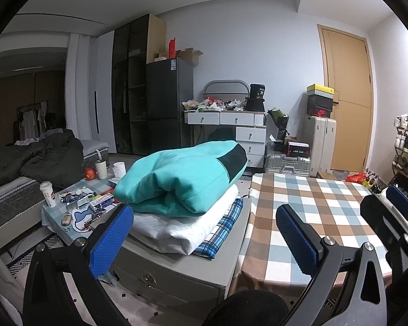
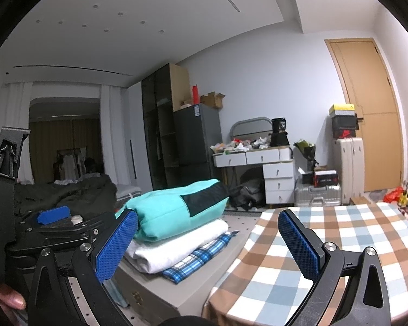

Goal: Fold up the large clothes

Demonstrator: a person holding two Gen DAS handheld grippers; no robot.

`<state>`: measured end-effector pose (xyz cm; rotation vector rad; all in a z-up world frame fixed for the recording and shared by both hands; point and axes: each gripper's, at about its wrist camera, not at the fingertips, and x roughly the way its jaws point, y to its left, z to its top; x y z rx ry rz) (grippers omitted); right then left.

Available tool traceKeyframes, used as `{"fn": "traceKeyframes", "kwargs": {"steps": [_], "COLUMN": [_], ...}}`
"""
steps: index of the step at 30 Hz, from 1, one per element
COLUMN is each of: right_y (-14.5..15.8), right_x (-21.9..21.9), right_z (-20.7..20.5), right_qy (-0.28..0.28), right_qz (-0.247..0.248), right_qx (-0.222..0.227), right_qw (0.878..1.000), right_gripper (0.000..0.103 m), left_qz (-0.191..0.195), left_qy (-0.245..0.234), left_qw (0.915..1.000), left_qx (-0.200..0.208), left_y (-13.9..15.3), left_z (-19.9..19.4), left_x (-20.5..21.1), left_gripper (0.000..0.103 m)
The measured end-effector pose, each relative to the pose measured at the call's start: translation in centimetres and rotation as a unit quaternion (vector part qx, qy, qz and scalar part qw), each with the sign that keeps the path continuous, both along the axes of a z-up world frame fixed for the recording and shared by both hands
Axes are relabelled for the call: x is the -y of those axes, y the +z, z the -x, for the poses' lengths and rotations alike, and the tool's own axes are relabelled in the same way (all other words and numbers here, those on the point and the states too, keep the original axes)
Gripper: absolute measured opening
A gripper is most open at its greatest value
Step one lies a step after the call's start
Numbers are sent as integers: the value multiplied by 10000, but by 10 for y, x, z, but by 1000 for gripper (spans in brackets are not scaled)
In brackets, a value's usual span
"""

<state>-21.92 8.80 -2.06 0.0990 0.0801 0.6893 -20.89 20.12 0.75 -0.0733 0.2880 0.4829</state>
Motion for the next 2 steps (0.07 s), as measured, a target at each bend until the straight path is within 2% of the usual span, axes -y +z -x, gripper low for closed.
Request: {"fn": "traceKeyframes", "kwargs": {"steps": [2], "right_y": [-1], "right_x": [2], "right_z": [-1], "right_qy": [-11], "right_qz": [-15], "right_qx": [-20], "right_qw": [10000], "right_gripper": [103], "left_qz": [9], "left_qy": [-119], "left_qw": [9999], "left_qx": [27], "left_y": [0], "left_z": [0], "left_x": [2], "left_gripper": [102]}}
